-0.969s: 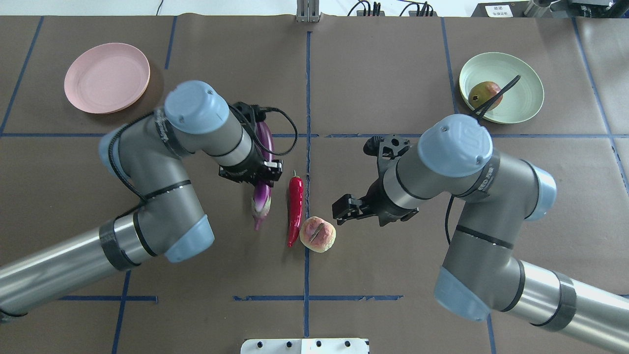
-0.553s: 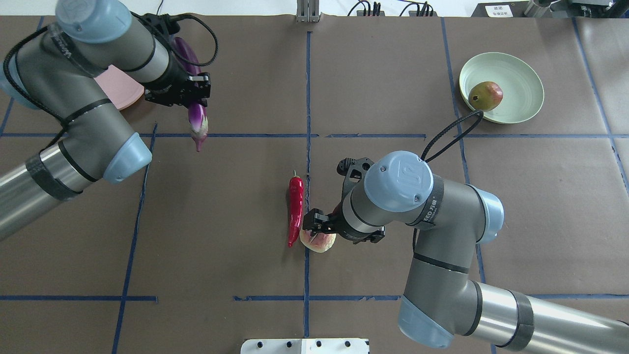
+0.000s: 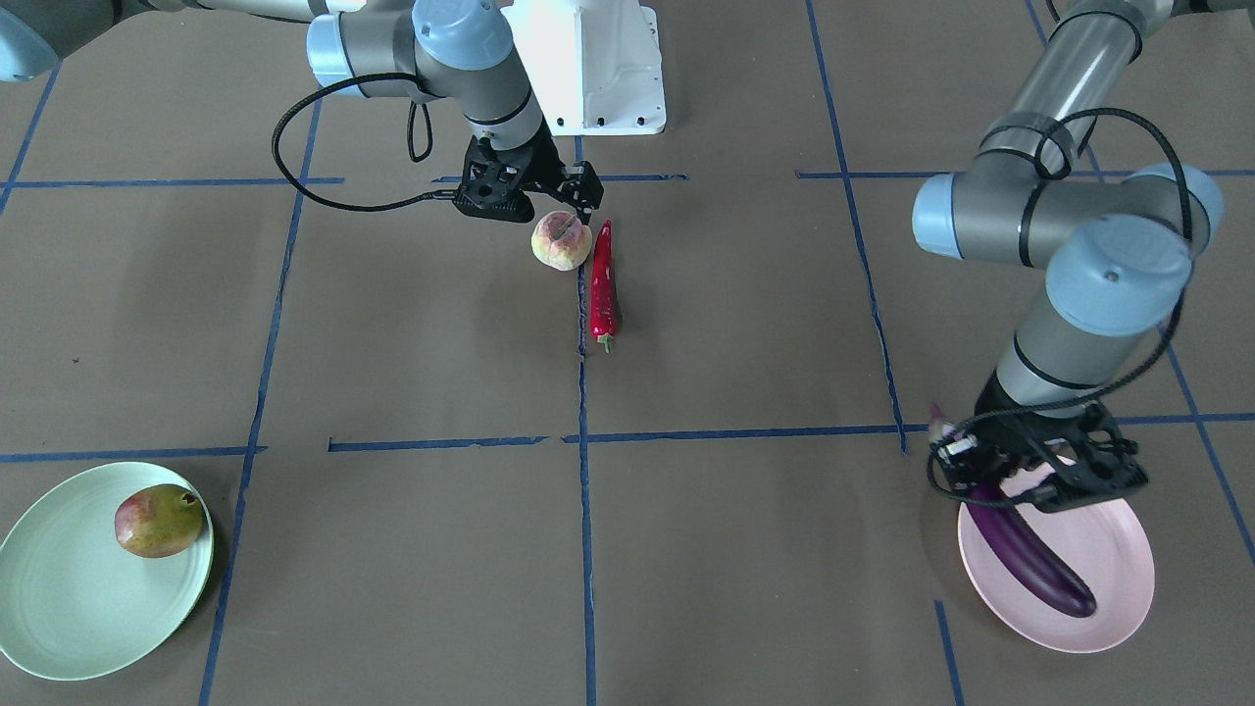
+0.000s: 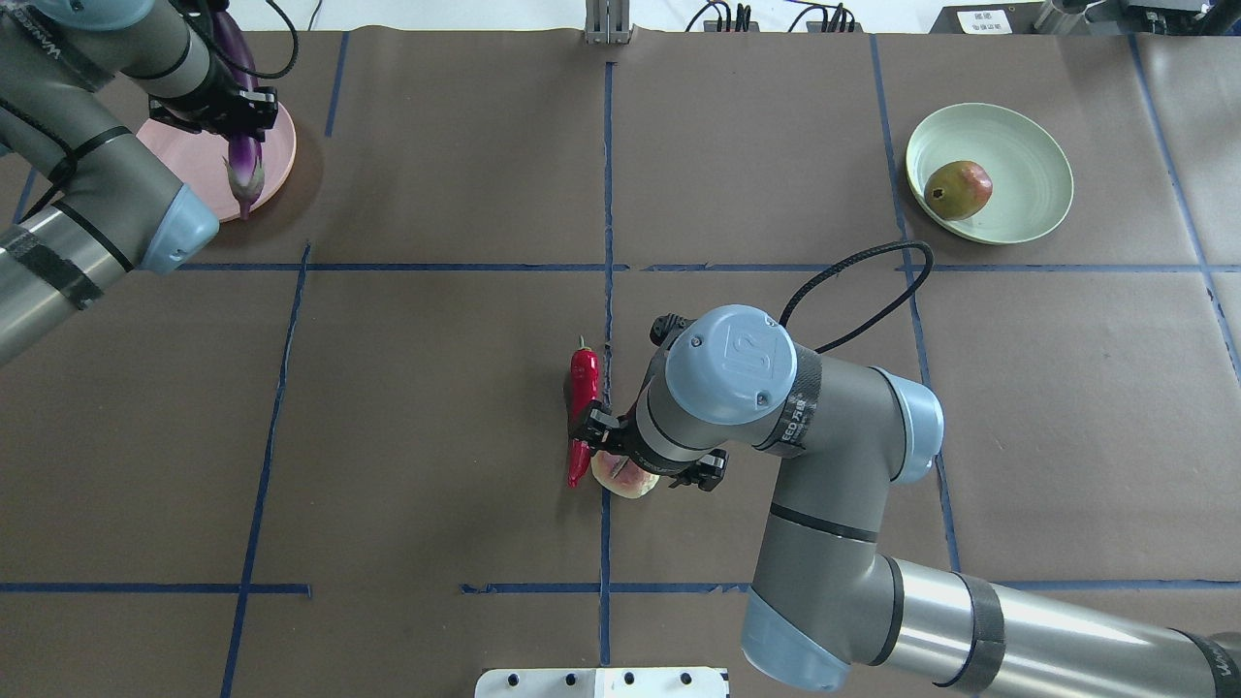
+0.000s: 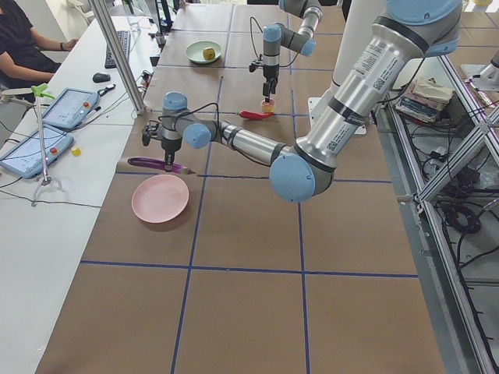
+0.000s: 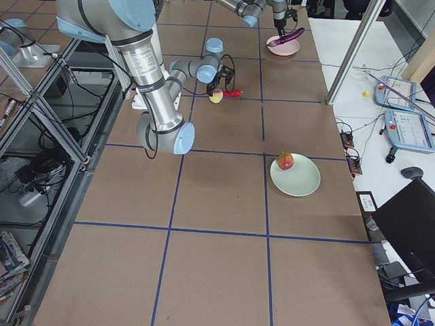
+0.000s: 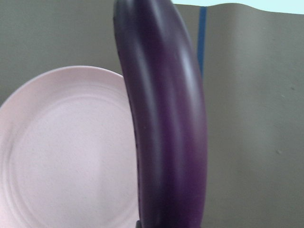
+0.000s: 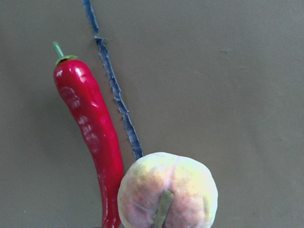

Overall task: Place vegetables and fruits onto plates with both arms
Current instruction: 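Carry the eggplant toward the pink plate while the right grasps the peach, then lower the eggplant onto the pink plate while the right lifts the peach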

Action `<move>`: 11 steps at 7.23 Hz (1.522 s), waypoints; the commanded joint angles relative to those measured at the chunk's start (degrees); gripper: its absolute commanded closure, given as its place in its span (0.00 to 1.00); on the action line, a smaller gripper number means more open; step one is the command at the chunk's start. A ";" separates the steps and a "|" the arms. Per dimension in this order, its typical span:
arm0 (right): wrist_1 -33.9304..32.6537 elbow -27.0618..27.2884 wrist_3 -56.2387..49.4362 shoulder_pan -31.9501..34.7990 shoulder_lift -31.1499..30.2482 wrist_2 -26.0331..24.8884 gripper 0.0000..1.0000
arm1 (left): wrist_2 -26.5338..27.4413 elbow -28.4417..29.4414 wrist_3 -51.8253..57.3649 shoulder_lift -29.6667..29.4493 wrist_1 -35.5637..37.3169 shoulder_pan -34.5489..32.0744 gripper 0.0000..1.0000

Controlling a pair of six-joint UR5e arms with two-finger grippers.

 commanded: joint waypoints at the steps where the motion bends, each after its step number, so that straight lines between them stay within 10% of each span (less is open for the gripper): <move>1: -1.31 -2.44 2.83 -0.05 2.81 -1.41 0.00 | 0.24 8.98 8.81 -0.12 -5.07 -2.74 0.71; 2: -2.53 -4.55 2.84 -0.13 4.04 -1.41 0.00 | 0.15 10.23 12.27 -0.12 -5.07 -4.67 0.01; 7: -7.11 -9.21 2.14 -0.66 6.51 -2.55 0.02 | 0.07 10.15 6.20 -2.13 -5.07 -4.78 0.00; 8: -7.20 -8.80 2.13 -0.66 6.52 -2.73 0.65 | -3.94 7.80 1.45 -3.10 -4.46 -4.08 0.00; 9: -7.20 -8.62 2.05 -0.66 6.43 -2.82 0.94 | -9.46 4.30 -2.60 -2.50 -4.63 -2.42 0.00; 11: -8.51 -2.33 -0.39 3.44 4.25 -1.68 0.99 | -13.28 -6.30 -7.00 -0.23 -4.64 4.23 0.00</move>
